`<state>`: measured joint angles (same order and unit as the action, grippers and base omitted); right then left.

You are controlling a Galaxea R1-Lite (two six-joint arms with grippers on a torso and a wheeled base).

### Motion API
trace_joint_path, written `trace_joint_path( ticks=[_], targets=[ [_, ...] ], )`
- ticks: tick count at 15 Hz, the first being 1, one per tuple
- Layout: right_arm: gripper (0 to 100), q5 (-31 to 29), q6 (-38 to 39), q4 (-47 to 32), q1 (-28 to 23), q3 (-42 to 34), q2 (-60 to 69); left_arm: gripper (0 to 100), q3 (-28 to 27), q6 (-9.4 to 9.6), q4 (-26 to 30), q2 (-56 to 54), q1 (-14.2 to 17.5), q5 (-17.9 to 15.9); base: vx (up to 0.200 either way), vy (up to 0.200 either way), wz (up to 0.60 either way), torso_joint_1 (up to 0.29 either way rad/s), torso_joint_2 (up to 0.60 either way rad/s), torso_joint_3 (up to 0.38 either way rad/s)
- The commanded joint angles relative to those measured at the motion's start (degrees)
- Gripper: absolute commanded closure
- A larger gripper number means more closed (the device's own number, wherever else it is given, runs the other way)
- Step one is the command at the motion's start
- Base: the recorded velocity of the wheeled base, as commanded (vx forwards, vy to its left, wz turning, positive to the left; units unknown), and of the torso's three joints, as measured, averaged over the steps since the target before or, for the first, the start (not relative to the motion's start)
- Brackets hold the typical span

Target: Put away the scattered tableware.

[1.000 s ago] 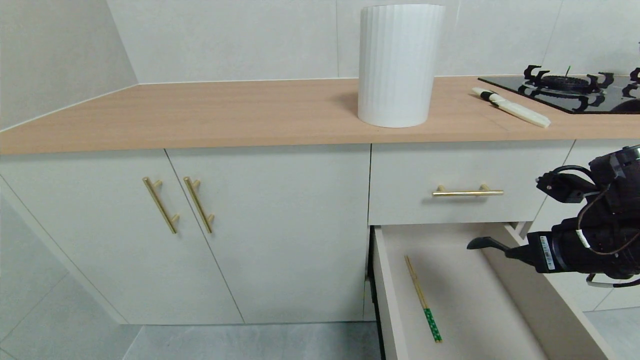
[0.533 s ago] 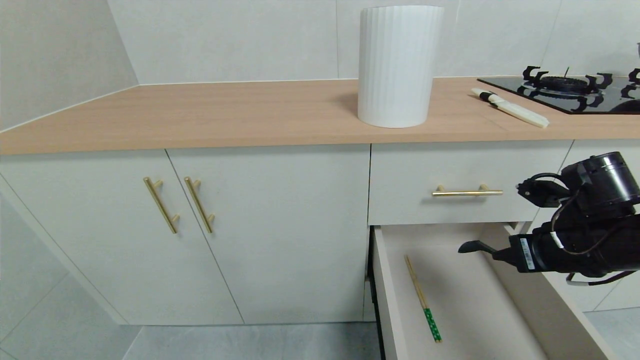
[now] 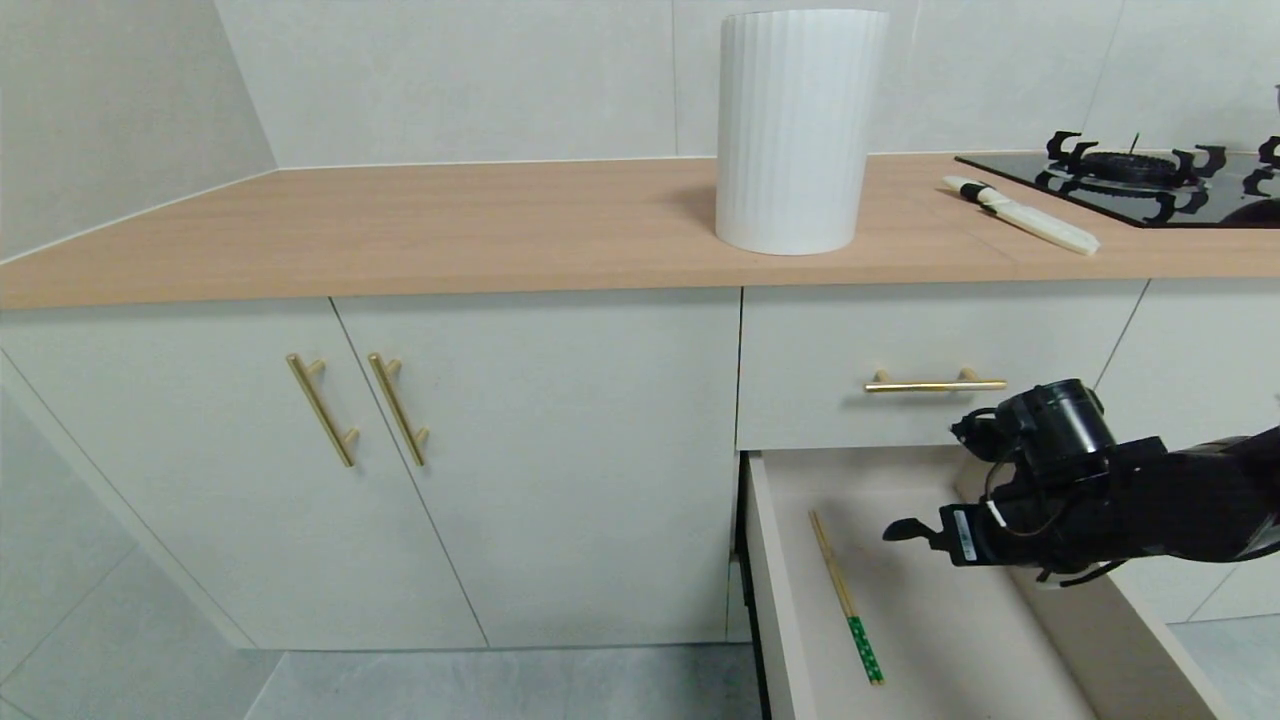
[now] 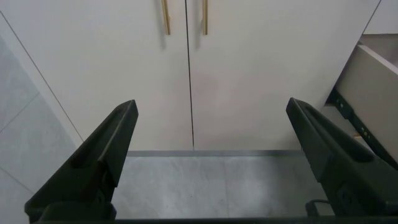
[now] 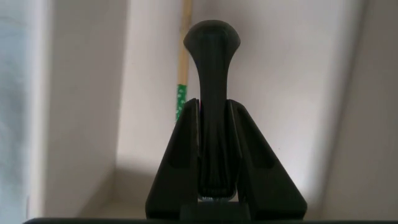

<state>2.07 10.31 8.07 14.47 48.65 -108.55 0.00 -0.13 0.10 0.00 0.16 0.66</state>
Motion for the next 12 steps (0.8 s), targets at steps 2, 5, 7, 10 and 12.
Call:
trace_joint_path(
  ticks=[2, 5, 7, 10, 12],
  targets=[
    [100, -0.2, 0.1, 3.5, 0.0, -1.0, -7.5, 0, 0.0, -0.04, 0.0, 0.1, 0.0, 0.0, 0.000, 0.000, 0.00, 0.000, 0.00, 0.000],
    [100, -2.2, 0.1, 8.2, 0.0, -1.7, -11.6, 0, 0.0, 0.05, 0.0, 0.0, 0.0, 0.0, 0.000, 0.000, 0.00, 0.000, 0.00, 0.000],
    [100, -3.1, 0.1, 9.9, 0.0, -2.0, -13.5, 0, 0.0, -0.04, 0.0, 0.0, 0.0, 0.0, 0.000, 0.000, 0.00, 0.000, 0.00, 0.000],
    [100, -3.1, 0.1, 10.0, 0.0, -2.0, -14.5, 0, 0.0, 0.05, 0.0, 0.1, 0.0, 0.0, 0.000, 0.000, 0.00, 0.000, 0.00, 0.000],
    [100, -3.1, 0.1, 10.0, 0.0, -2.0, -15.6, 0, 0.0, -0.04, 0.0, 0.1, 0.0, 0.0, 0.000, 0.000, 0.00, 0.000, 0.00, 0.000]
  ],
)
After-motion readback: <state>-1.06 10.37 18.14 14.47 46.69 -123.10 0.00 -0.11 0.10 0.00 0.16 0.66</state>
